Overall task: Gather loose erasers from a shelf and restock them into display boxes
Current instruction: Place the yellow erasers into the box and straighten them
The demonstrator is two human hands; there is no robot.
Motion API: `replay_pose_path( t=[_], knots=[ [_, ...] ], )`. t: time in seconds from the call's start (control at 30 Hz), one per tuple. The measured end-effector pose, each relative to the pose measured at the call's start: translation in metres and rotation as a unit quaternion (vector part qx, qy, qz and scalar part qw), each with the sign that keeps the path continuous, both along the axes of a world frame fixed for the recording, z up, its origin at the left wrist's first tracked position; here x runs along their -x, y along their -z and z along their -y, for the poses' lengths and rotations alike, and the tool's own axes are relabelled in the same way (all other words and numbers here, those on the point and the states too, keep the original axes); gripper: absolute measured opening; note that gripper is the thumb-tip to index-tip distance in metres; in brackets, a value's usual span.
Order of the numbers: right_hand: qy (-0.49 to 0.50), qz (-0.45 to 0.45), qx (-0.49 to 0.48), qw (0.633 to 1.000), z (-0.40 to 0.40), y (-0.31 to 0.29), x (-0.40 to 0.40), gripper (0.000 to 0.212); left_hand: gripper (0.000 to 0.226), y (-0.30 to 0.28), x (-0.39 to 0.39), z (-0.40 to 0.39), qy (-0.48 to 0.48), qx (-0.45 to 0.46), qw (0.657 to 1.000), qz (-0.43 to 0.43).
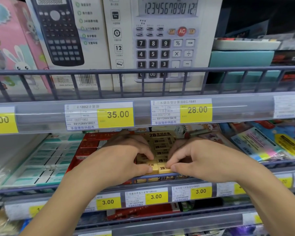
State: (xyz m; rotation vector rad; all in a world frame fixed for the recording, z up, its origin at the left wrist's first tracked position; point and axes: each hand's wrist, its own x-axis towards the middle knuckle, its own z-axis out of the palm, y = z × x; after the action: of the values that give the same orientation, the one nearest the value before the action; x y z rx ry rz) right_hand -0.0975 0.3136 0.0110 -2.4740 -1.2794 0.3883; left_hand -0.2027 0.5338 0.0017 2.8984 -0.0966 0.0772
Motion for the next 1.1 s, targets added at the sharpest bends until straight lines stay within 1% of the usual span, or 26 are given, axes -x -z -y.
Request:
replay_pose_path(
  t=[0.1, 0.17, 0.27, 0.37, 0.47, 0.53, 0.57, 0.6, 0.7, 0.73, 0.83, 0.97, 1.1],
  knots=[
    [-0.058, 0.003, -0.011, 0.998, 0.003, 0.0, 0.009, 0.051, 0.028, 0.001, -0.003, 0.001, 0.02, 0.004, 1.0, -0.008],
    [-0.06, 0.012, -0.019, 0.998, 0.005, 0.002, 0.015, 0.06, 0.028, 0.002, -0.006, 0.0, 0.028, -0.001, 1.0, -0.006],
    [-0.073, 0.023, -0.038, 0.996, 0.008, 0.004, 0.017, 0.059, 0.027, 0.003, -0.009, 0.001, 0.037, -0.001, 0.999, -0.002],
    [-0.08, 0.014, -0.049, 0.995, 0.009, 0.004, 0.016, 0.056, 0.027, 0.003, -0.009, 0.002, 0.041, 0.004, 0.999, -0.006],
    [-0.087, 0.002, -0.033, 0.996, 0.009, 0.0, 0.014, 0.056, 0.027, 0.003, -0.011, 0.0, 0.045, 0.009, 0.999, -0.009],
    [-0.064, 0.0, -0.034, 0.997, 0.013, -0.003, 0.01, 0.062, 0.029, 0.002, -0.012, 0.001, 0.044, 0.011, 0.999, -0.005],
    [-0.037, 0.001, -0.047, 0.998, 0.016, -0.005, 0.007, 0.065, 0.031, 0.003, -0.014, 0.002, 0.04, 0.004, 0.999, 0.0],
    [-0.007, 0.007, -0.064, 0.998, 0.019, -0.006, 0.002, 0.062, 0.031, 0.004, -0.015, 0.003, 0.034, -0.004, 0.999, 0.003],
    [0.036, 0.063, -0.09, 0.993, 0.022, -0.005, -0.008, 0.028, 0.028, 0.005, -0.018, 0.007, 0.035, -0.011, 0.999, 0.0],
    [0.039, 0.072, -0.084, 0.993, 0.022, -0.005, -0.01, 0.023, 0.027, 0.005, -0.02, 0.007, 0.039, -0.01, 0.999, -0.002],
    [0.019, 0.078, -0.063, 0.995, 0.021, 0.0, -0.013, 0.022, 0.027, 0.005, -0.02, 0.006, 0.04, -0.002, 0.999, -0.004],
    [-0.015, 0.042, -0.045, 0.998, 0.016, 0.004, -0.01, 0.019, 0.034, 0.005, -0.017, -0.002, 0.04, 0.002, 0.999, -0.011],
    [-0.022, 0.024, -0.022, 0.999, 0.014, 0.007, -0.005, 0.019, 0.032, 0.004, -0.013, -0.011, 0.045, 0.008, 0.999, -0.025]
  ],
)
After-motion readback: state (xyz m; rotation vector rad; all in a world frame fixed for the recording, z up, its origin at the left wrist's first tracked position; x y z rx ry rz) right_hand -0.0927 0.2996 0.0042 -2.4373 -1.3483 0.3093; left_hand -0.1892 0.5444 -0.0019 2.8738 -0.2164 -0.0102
